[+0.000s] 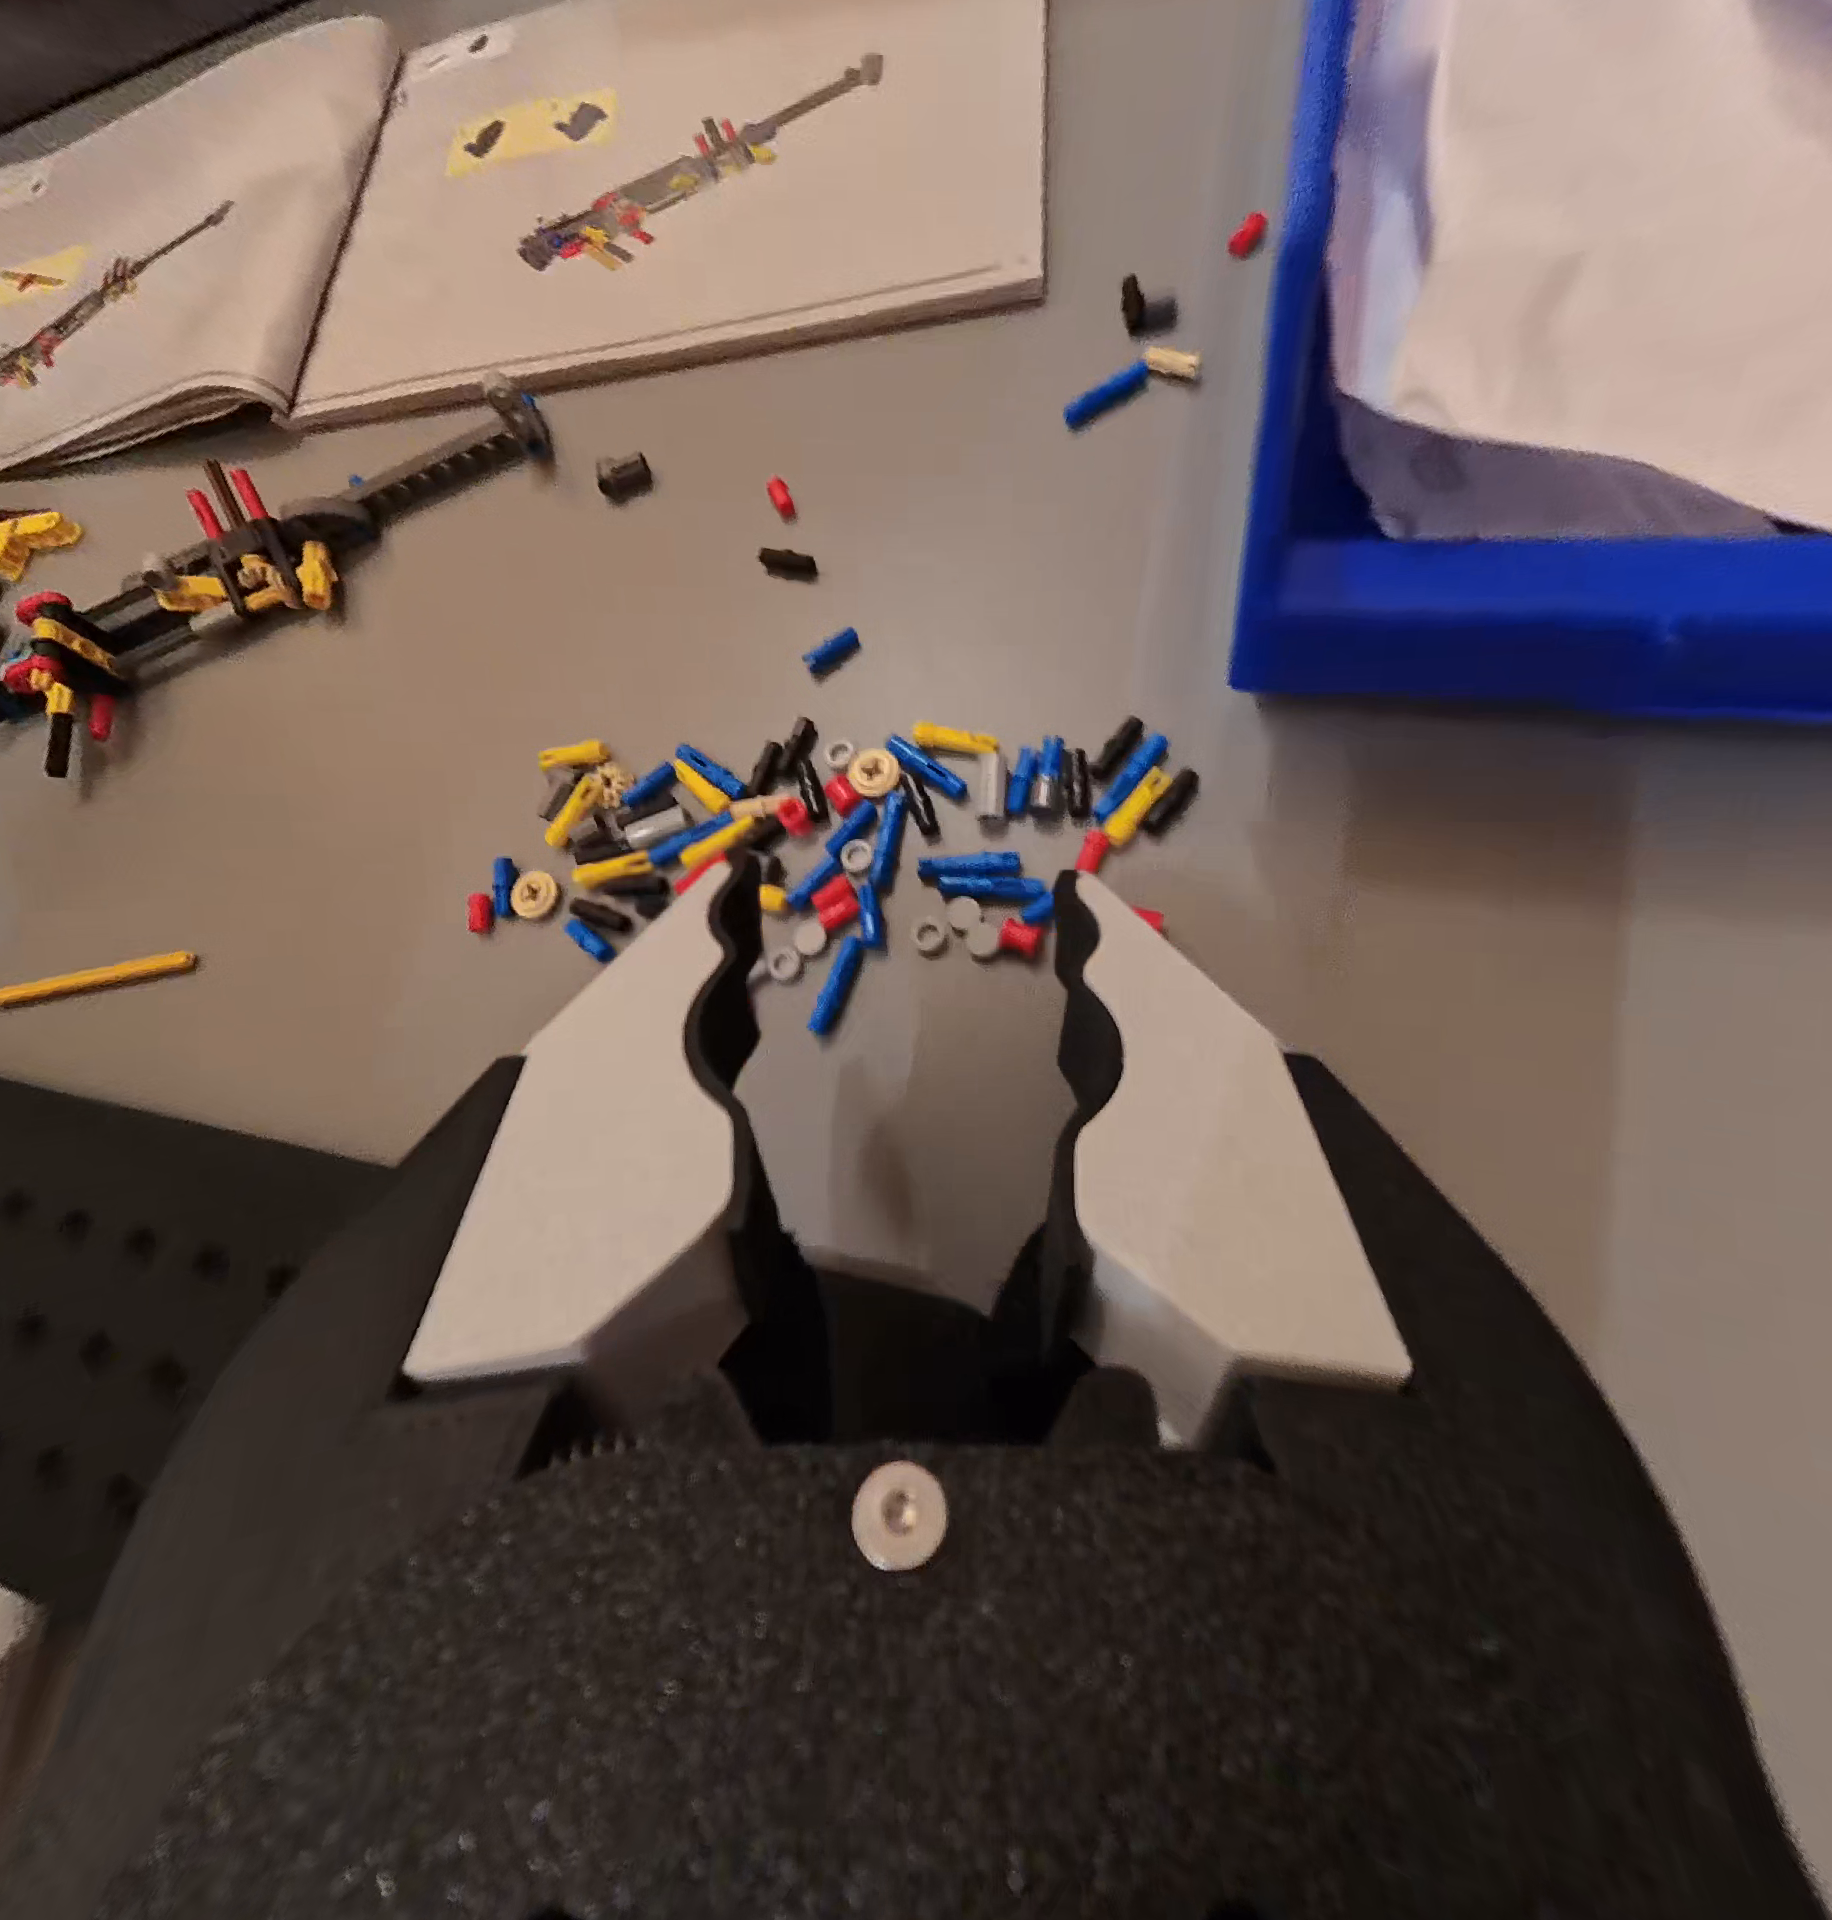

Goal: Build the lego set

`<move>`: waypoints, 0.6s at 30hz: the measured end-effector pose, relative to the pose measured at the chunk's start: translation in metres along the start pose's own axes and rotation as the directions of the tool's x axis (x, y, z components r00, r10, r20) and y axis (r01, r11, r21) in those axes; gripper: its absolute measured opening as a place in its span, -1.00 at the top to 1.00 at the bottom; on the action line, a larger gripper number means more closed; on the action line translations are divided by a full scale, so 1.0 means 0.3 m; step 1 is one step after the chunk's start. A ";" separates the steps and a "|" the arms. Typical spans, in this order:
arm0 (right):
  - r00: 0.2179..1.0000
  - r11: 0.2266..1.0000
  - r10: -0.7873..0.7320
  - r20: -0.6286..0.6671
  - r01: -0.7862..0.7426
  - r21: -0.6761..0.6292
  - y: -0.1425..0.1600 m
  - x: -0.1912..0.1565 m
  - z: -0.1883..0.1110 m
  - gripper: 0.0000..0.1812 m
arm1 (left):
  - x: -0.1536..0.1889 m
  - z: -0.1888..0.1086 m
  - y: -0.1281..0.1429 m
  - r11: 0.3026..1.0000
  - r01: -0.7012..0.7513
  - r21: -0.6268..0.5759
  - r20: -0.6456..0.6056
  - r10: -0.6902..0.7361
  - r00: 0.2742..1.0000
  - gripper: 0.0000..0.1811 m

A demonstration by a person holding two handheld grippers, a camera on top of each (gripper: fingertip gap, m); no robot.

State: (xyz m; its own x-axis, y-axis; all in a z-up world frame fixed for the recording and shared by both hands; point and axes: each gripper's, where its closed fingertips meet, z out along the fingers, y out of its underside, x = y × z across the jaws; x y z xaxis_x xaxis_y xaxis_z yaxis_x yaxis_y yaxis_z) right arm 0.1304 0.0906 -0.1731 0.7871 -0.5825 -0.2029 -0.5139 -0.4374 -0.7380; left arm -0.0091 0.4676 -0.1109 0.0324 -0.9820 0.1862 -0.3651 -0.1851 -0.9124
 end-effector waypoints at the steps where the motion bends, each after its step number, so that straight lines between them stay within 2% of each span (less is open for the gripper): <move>1: 1.000 1.000 0.000 -0.002 0.000 0.006 0.007 0.010 -0.018 0.39 | 0.016 0.018 -0.001 1.000 0.004 -0.008 -0.017 -0.004 1.000 0.42; 6: 0.990 0.995 -0.087 -0.108 0.081 -0.054 0.049 0.085 -0.060 0.35 | 0.115 0.105 0.016 0.999 -0.020 -0.051 -0.088 0.015 0.996 0.42; 9: 0.968 0.987 -0.150 -0.200 0.137 -0.078 0.050 0.132 -0.050 0.58 | 0.173 0.150 0.035 0.995 -0.048 -0.085 -0.129 0.037 0.991 0.45; 13: 0.966 0.989 -0.128 -0.225 0.107 -0.102 0.059 0.169 -0.009 0.71 | 0.230 0.185 0.043 0.992 -0.068 -0.108 -0.167 0.049 0.985 0.47; 18: 0.980 0.990 -0.095 -0.177 0.075 -0.117 0.077 0.172 0.027 0.75 | 0.235 0.195 0.038 0.989 -0.096 -0.114 -0.151 0.078 0.985 0.47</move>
State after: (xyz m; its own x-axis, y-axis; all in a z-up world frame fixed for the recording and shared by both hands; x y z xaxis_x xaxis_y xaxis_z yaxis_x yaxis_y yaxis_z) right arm 0.1620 0.0560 -0.2058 0.7594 -0.6504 -0.0146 -0.4897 -0.5567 -0.6710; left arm 0.0434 0.3941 -0.1294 -0.1374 -0.9763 0.1671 -0.4699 -0.0843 -0.8787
